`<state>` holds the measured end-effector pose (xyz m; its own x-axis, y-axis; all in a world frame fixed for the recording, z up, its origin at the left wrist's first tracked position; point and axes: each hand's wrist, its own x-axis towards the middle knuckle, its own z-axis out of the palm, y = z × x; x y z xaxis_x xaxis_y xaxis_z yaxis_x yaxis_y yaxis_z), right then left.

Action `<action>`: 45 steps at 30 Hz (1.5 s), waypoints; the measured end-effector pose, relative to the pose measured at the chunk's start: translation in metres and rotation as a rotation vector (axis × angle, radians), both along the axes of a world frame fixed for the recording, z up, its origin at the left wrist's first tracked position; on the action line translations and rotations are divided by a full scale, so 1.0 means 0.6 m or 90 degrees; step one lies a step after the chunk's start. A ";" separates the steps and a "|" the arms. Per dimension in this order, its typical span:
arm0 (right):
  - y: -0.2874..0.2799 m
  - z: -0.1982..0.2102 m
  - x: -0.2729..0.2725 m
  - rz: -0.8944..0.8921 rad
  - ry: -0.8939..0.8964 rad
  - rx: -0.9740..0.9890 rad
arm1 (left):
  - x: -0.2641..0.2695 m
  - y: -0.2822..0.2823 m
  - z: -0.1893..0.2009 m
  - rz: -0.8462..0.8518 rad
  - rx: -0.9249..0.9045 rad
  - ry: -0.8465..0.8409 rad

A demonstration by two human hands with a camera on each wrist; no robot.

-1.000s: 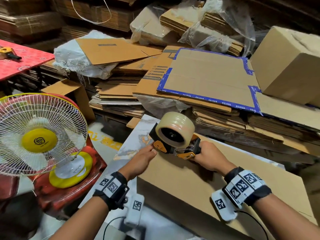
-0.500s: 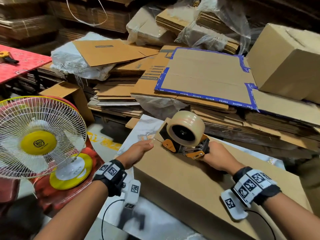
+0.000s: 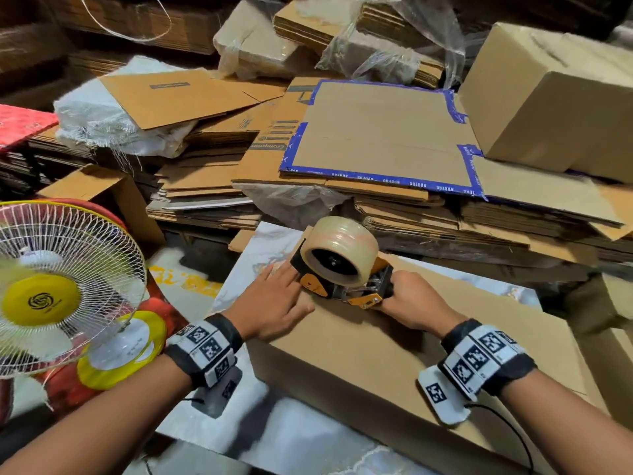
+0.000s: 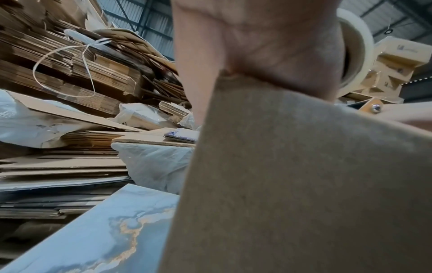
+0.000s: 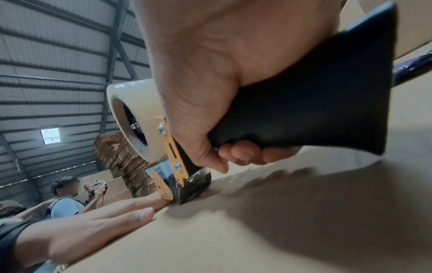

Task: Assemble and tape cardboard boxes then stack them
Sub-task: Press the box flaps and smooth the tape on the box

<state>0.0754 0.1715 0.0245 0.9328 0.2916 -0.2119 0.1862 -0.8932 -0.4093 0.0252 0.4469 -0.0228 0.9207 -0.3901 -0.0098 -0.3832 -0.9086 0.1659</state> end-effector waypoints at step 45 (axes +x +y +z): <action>-0.314 0.009 -0.070 0.051 0.029 -0.042 | -0.026 -0.244 -0.041 0.028 0.029 0.028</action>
